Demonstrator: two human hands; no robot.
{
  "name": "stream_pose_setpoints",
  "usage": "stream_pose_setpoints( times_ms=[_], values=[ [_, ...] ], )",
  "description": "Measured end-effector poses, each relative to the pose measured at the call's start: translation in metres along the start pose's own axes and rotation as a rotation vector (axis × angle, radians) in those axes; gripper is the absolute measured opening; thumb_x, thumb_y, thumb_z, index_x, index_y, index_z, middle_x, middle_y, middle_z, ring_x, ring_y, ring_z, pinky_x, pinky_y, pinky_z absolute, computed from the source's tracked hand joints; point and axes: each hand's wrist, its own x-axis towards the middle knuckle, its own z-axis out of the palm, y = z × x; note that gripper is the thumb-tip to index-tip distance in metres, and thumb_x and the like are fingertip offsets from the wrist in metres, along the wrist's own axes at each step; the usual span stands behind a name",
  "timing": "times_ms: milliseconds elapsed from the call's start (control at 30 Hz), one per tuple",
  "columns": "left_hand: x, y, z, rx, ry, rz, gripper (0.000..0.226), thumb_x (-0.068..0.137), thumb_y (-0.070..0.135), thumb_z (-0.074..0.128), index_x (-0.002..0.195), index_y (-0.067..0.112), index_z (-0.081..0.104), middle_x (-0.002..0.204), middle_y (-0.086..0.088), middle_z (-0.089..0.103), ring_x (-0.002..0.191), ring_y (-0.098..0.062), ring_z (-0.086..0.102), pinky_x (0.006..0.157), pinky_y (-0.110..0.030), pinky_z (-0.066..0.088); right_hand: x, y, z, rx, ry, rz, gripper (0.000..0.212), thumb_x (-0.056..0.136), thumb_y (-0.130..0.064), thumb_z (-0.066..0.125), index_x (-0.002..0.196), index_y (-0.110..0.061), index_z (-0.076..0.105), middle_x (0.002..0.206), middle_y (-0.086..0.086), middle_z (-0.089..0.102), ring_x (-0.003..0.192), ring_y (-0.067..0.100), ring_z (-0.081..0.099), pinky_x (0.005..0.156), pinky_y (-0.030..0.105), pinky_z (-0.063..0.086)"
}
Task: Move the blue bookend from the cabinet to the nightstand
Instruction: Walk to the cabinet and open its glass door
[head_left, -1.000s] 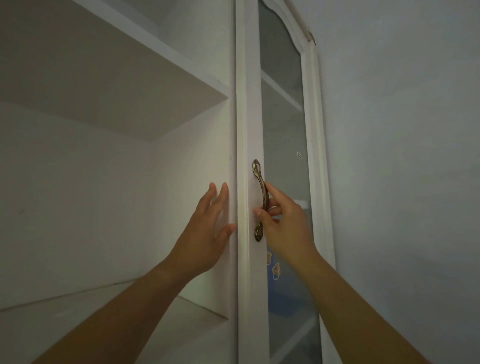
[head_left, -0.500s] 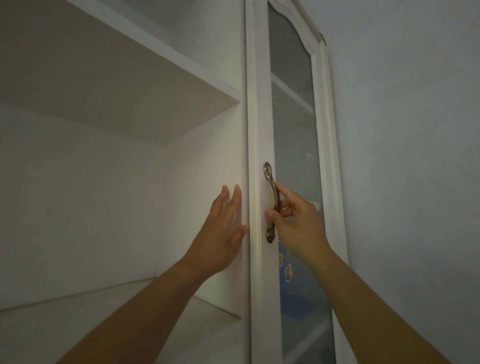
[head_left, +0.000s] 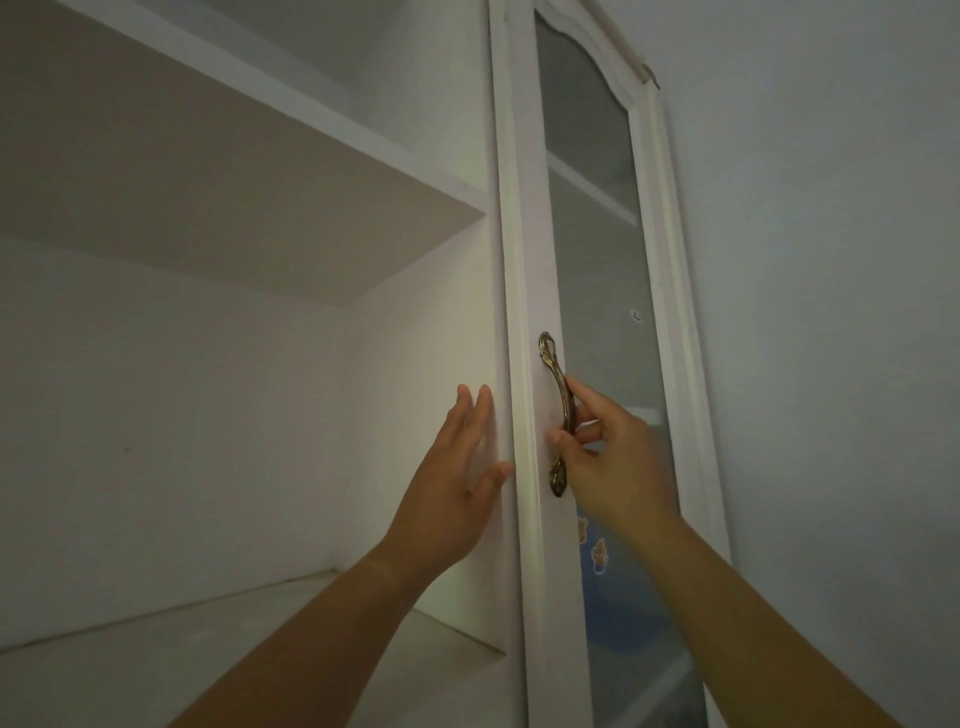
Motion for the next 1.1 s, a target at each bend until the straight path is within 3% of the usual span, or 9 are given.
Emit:
stream_pose_setpoints(
  times_ms=[367, 533, 900, 1100],
  values=[
    [0.001, 0.002, 0.000, -0.038, 0.009, -0.042, 0.067, 0.091, 0.037, 0.048, 0.140, 0.041, 0.003, 0.155, 0.014, -0.002, 0.141, -0.006, 0.006, 0.111, -0.044, 0.030, 0.001, 0.005, 0.003, -0.010, 0.014, 0.021, 0.050, 0.086, -0.016, 0.061, 0.131, -0.028, 0.045, 0.098, -0.007, 0.056, 0.076, 0.000, 0.055, 0.059, 0.002, 0.043],
    [0.002, 0.000, -0.001, -0.042, 0.006, -0.041, 0.066, 0.091, 0.037, 0.048, 0.140, 0.042, 0.004, 0.155, 0.014, -0.002, 0.141, -0.006, 0.006, 0.111, -0.043, 0.029, 0.001, 0.003, -0.002, 0.019, 0.014, 0.020, 0.050, 0.085, -0.015, 0.061, 0.131, -0.026, 0.046, 0.100, -0.003, 0.058, 0.079, 0.003, 0.055, 0.075, 0.014, 0.046],
    [0.002, 0.003, -0.002, -0.044, 0.007, -0.040, 0.063, 0.091, 0.039, 0.046, 0.136, 0.045, 0.003, 0.155, 0.014, -0.003, 0.141, -0.007, 0.005, 0.110, -0.045, 0.031, -0.001, 0.000, -0.008, 0.015, 0.025, 0.004, 0.050, 0.085, -0.013, 0.061, 0.131, -0.024, 0.045, 0.098, -0.006, 0.056, 0.075, 0.003, 0.055, 0.063, 0.002, 0.042],
    [0.001, 0.003, -0.002, -0.050, 0.017, -0.028, 0.064, 0.091, 0.036, 0.047, 0.136, 0.044, 0.003, 0.155, 0.012, -0.002, 0.142, -0.008, 0.006, 0.108, -0.046, 0.034, -0.001, 0.002, -0.011, 0.025, 0.031, 0.010, 0.050, 0.085, -0.013, 0.061, 0.131, -0.024, 0.046, 0.100, -0.004, 0.056, 0.078, 0.005, 0.056, 0.065, 0.004, 0.044]
  ],
)
